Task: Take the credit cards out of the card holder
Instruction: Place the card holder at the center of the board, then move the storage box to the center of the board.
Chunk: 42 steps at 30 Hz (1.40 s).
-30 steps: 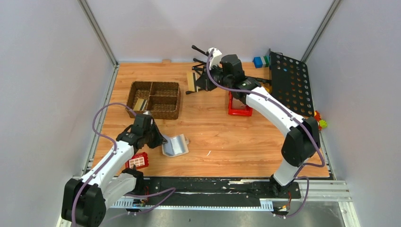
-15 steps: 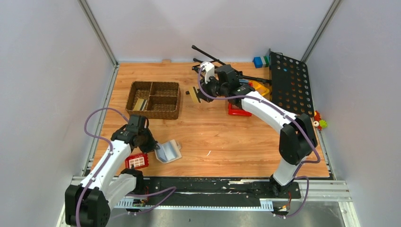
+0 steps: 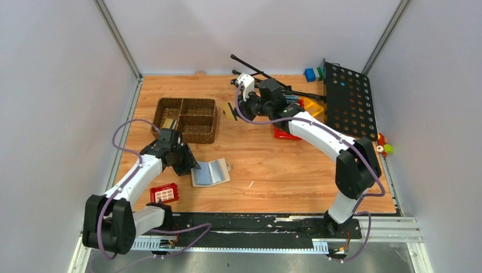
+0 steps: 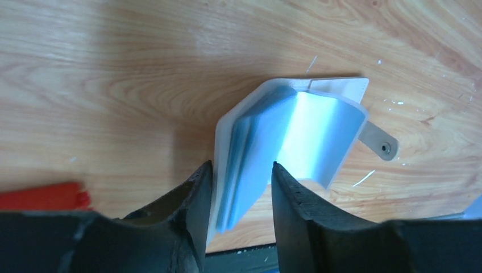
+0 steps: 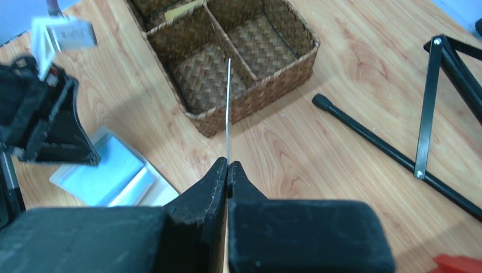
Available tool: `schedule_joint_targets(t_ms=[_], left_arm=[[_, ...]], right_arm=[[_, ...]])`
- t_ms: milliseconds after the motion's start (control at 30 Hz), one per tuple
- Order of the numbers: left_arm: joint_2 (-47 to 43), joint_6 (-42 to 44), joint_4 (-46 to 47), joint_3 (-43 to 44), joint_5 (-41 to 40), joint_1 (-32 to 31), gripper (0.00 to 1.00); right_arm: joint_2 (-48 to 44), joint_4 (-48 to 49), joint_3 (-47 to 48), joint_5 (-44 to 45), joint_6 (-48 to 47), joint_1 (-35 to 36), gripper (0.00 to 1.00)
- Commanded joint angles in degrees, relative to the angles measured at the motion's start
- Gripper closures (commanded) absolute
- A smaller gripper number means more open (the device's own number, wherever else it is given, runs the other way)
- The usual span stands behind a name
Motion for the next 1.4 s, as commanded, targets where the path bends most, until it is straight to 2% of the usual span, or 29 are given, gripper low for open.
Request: schedule_joint_targets(t_ms=[0,100,167,267,567,800,1000,1133,1200,1233,1300,1367], left_arm=[[-3.7,7.6,-9.3,11.4,-7.6,1.4,0.48],[-7.2,10.0,-13.1,18.7,-12.4,2.9,0.33],[-6.7,11.2,-14.1,22.8,-14.4,4.2,0.31],[-0.9,13.2,-13.6,27.4,-19.2,4.5,0.35],[19.5,21.5,-0.5,37.8,-27.0,4.6,0.36],[32.0,25.3,1.3,45.0,-29.4,4.6,0.37],[39.5,26.0,0.9,46.9,-32.8,4.7,0.45],[41.7,25.6,0.3,47.0,-30.5,4.9,0.51],[42.3,24.7,-0.9,47.2,-28.0,4.9,0.65],[41.9,24.3,-1.2,46.5,-27.2,4.8,0.81],[39.2,23.0,0.4,43.0,-25.1,4.7,1.00],[34.2,22.0,4.4,37.8,-23.9,3.9,1.00]], right_arm=[[-6.2,2.6,-3.9,1.7,-2.4,-0.4,1.00],[-7.3,0.9,-3.9,1.2,-2.2,-0.7,1.00],[-7.9,-0.3,-3.8,1.2,-2.0,-0.6,1.00],[-9.4,0.3,-5.8,1.1,-0.4,-0.8,1.00],[-15.0,0.1,-11.3,1.2,2.9,-1.1,1.00],[-18.5,-2.9,-12.4,1.2,2.5,-1.4,1.00],[-19.7,-2.9,-12.9,1.5,3.7,-1.4,1.00],[-20.2,-3.8,-12.6,2.2,3.8,-1.6,1.00],[-20.2,-3.6,-12.6,2.3,3.9,-1.7,1.00],[-20.1,-3.7,-12.3,2.2,5.0,-1.7,1.00],[-19.9,-3.7,-12.0,2.1,5.9,-1.7,1.00],[-19.9,-3.5,-12.1,2.1,6.1,-1.8,1.00]])
